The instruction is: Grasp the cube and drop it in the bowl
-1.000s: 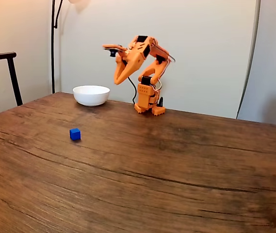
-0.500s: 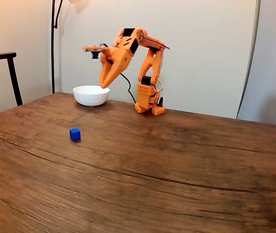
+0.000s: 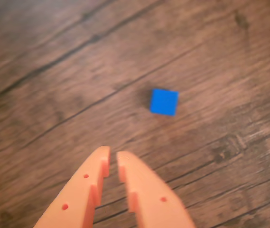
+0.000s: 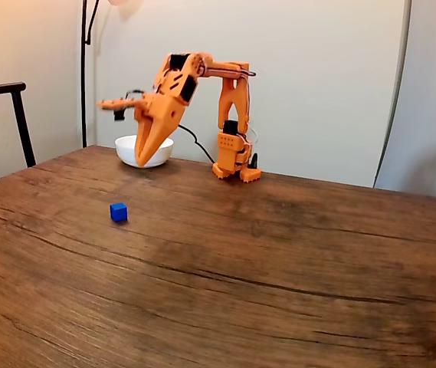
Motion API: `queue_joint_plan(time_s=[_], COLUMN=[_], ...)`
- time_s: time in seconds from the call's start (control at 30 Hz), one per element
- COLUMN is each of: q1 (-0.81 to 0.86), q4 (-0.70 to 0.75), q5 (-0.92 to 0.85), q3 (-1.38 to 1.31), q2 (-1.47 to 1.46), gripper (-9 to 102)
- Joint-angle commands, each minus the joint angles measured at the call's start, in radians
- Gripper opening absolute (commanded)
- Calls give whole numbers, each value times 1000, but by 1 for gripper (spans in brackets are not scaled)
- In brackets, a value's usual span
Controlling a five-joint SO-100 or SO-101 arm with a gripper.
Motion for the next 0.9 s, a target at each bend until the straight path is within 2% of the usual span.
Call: queue_joint_plan(time_s=[0.0,0.13,0.3,0.47,0.87], q1=[11,14,23,23,12], q4=[2,-12,-20,-138,-279], q5=[-6,3,5,63,81], q3=[-54,-55,-55,-49,-38], q2=[-11,-52,-92,-149,-233], gripper=[12,23,30,37,38])
